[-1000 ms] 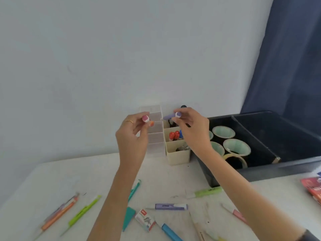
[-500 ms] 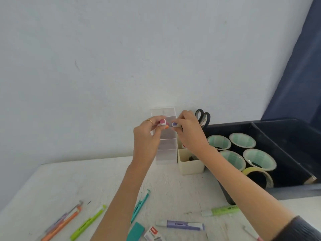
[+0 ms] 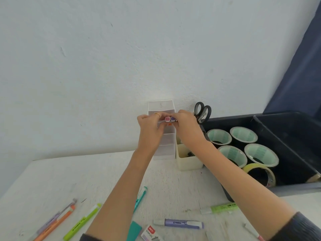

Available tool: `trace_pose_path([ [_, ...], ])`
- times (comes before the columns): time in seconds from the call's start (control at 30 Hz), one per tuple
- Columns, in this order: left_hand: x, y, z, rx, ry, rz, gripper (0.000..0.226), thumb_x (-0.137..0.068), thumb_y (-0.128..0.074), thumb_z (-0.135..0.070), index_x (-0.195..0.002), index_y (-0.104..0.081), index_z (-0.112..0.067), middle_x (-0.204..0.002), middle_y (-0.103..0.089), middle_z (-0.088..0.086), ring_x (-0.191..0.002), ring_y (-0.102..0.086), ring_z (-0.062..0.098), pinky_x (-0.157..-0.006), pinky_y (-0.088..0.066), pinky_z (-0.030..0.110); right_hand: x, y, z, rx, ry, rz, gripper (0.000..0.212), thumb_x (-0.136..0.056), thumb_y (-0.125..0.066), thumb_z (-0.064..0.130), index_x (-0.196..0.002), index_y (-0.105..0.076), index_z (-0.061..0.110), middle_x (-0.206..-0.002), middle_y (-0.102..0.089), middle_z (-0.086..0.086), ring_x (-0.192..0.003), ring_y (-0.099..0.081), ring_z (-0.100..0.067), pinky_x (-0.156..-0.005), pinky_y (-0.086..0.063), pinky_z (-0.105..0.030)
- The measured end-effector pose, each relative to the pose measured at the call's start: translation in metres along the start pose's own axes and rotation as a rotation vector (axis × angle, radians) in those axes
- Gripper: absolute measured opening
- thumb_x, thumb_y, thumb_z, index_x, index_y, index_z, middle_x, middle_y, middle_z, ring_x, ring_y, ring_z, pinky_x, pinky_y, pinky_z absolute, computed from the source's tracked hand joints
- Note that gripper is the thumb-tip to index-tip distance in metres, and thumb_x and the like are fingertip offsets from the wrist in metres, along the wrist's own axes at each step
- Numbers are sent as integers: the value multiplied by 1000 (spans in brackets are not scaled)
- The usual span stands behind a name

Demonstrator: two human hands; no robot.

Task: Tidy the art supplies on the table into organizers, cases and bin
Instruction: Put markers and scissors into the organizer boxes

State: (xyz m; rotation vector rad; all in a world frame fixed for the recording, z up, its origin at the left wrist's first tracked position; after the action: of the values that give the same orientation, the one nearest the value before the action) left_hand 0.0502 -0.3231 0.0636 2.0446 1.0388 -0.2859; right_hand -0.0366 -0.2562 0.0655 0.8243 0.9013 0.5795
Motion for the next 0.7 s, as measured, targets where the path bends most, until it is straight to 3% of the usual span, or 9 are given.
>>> trace_pose_path([
  [0.1,-1,-5,4,49,31,-16,10,-90,-60,-21,-94,-62,-30,-93,-66,-7,-105,-41,21,-80,-19,-3,2,2,-1,-59,12,-16,24,-93,-51,1,-111,-66,7,-91,-59,-12,-81,-54,-23,-73,-45,-33],
  [0.27,-8,-8,9,80,-36,-8,11,-87,-64,-16,-87,-64,-28,-87,-70,-6,-93,-62,25,-88,-28,8,6,9,-1,-194,41,-49,30,-89,-57,2,-116,-64,11,-95,-65,-12,-80,-59,-21,-77,-50,-34],
  [0.37,-8,-12,8,-116,-70,36,22,-89,-59,-9,-105,-64,-24,-95,-68,-10,-103,-55,25,-82,-22,11,18,12,-3,-284,17,1,53,-83,-61,-5,-132,-50,13,-106,-63,-10,-86,-61,-18,-83,-52,-35],
  [0.43,4,-16,-1,-255,-123,49,52,-83,-57,6,-126,-53,-22,-114,-62,-7,-114,-48,15,-83,-15,14,33,21,-6,-253,-9,-5,59,-84,-58,-5,-136,-42,16,-109,-59,-9,-91,-57,-17,-83,-51,-35],
  [0.53,41,-12,-17,-314,-173,-58,81,-71,-48,20,-140,-38,-22,-140,-42,-1,-124,-37,9,-89,-12,20,61,42,-9,-254,-3,-107,44,-85,-53,-3,-125,-52,15,-105,-57,-5,-86,-55,-14,-79,-52,-33],
  [0.6,69,-17,-19,-337,-167,-85,79,-74,-47,16,-142,-35,-20,-146,-34,5,-129,-30,12,-89,-12,22,82,49,-6,-262,26,-116,30,-86,-55,-2,-110,-62,14,-97,-58,-1,-81,-56,-12,-76,-52,-29],
  [0.7,109,-39,-18,-282,-84,48,62,-83,-53,4,-137,-41,-21,-144,-36,2,-130,-32,16,-89,-13,22,120,42,-2,-229,64,-24,20,-86,-57,0,-98,-68,10,-92,-57,7,-82,-52,-6,-78,-47,-23],
])
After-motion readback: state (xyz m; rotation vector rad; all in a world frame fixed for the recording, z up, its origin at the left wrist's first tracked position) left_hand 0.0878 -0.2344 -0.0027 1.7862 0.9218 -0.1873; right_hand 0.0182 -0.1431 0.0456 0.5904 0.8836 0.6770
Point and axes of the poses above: each hand's wrist, its own x-axis away from the middle knuckle, its own y-axis out of the back of the hand, z = x × y, the point moved 8 cm from there along -x, towards the middle knuckle
